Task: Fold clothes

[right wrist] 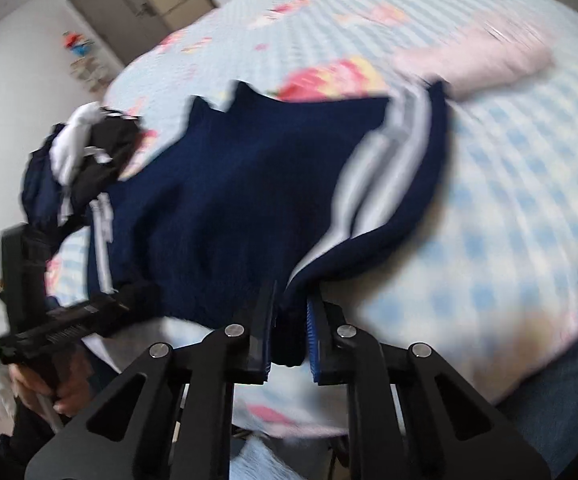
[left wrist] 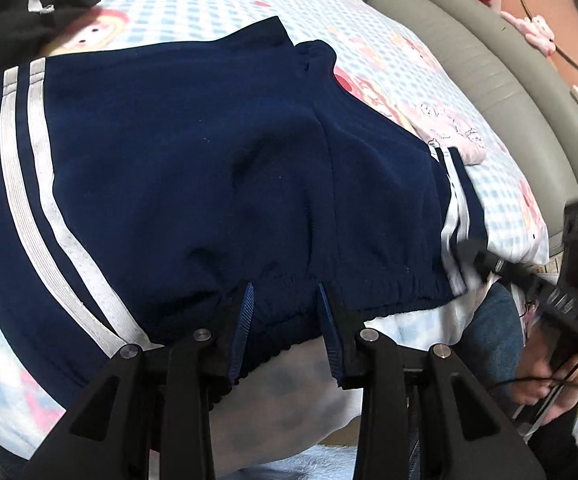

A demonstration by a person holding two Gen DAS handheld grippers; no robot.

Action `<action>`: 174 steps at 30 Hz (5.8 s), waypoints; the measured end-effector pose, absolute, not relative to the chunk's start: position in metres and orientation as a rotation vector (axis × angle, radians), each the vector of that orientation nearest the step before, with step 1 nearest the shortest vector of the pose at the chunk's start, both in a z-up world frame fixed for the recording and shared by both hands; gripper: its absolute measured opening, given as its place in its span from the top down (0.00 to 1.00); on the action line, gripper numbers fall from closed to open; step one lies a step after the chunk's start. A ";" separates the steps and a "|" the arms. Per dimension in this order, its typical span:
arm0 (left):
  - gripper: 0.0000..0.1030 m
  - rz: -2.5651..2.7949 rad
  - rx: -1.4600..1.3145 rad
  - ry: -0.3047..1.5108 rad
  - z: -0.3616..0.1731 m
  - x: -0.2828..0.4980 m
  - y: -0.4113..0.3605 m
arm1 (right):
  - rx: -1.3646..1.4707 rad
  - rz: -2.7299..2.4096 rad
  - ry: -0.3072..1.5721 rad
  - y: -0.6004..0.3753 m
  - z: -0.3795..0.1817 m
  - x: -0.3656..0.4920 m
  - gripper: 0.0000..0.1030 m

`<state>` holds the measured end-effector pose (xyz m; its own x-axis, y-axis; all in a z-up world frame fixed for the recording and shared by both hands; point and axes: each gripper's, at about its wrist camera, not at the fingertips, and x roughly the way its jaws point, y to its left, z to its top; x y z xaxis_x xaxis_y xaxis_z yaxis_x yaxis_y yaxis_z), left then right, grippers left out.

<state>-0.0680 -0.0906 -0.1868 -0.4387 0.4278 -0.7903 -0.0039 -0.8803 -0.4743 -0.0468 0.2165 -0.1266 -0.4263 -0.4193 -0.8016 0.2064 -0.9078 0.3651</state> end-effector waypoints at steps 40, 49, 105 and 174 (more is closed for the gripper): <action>0.67 2.207 -1.254 -0.816 -0.135 -0.082 -0.078 | 1.486 -2.228 -0.399 0.193 -0.155 -0.053 0.58; 0.67 2.141 -1.415 -0.763 -0.159 -0.097 -0.049 | 1.495 -2.273 -0.381 0.194 -0.152 -0.052 0.58; 0.75 2.468 -1.523 -0.999 -0.178 -0.058 -0.155 | 1.420 -2.017 -0.168 0.101 -0.166 -0.090 0.85; 0.88 2.445 -1.287 -0.270 -0.127 -0.125 -0.080 | 1.364 -2.199 -0.307 0.155 -0.116 -0.109 0.52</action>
<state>-0.1245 -0.0802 -0.1268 -0.5183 0.4022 -0.7547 -0.2277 -0.9156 -0.3315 -0.1091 0.1546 -0.1156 -0.3500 -0.5457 -0.7614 0.3160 -0.8339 0.4524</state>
